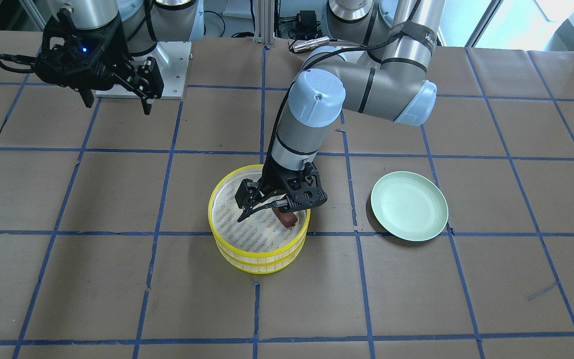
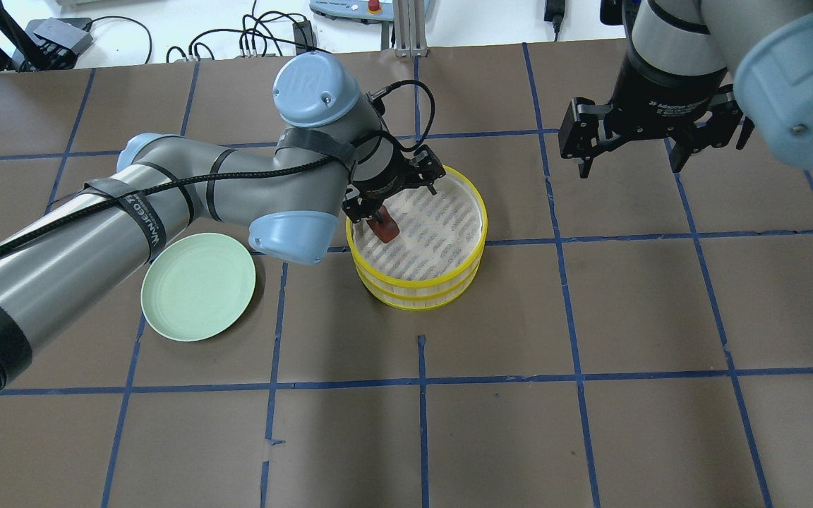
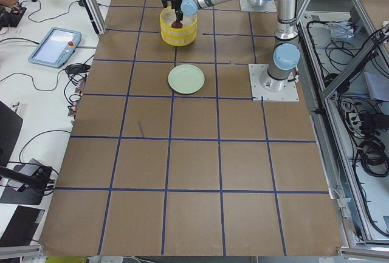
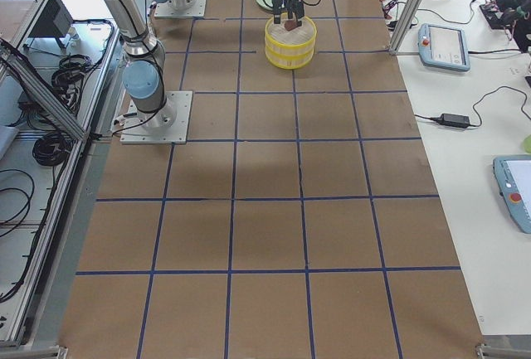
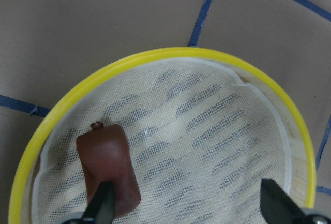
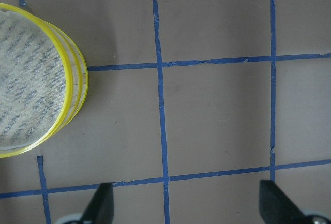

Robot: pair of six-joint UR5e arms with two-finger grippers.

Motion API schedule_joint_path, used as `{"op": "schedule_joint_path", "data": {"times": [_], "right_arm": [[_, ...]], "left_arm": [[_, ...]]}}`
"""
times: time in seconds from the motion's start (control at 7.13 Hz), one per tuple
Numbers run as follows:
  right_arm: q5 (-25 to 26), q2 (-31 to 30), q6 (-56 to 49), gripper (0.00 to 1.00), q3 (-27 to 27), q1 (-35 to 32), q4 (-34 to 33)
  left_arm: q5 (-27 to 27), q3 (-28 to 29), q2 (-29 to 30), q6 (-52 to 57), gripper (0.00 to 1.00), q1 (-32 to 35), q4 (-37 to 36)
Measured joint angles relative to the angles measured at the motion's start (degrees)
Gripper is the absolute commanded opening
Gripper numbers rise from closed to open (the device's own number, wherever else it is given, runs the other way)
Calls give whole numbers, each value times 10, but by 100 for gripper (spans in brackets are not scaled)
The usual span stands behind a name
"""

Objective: Stack buns with steamer

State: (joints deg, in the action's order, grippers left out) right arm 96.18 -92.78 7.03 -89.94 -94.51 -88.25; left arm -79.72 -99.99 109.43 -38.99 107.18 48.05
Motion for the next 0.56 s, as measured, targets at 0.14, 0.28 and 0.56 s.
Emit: {"op": "schedule_joint_path", "data": {"times": [0.14, 0.28, 0.56], "right_arm": [[-1, 0, -1, 100, 1, 1, 4], [-2, -1, -2, 100, 1, 1, 7], [-1, -2, -3, 100, 1, 1, 10]], "left_arm": [[-3, 1, -6, 22, 100, -2, 1], [-15, 2, -17, 74, 100, -7, 10], [-71, 3, -51, 207, 100, -39, 69]]}}
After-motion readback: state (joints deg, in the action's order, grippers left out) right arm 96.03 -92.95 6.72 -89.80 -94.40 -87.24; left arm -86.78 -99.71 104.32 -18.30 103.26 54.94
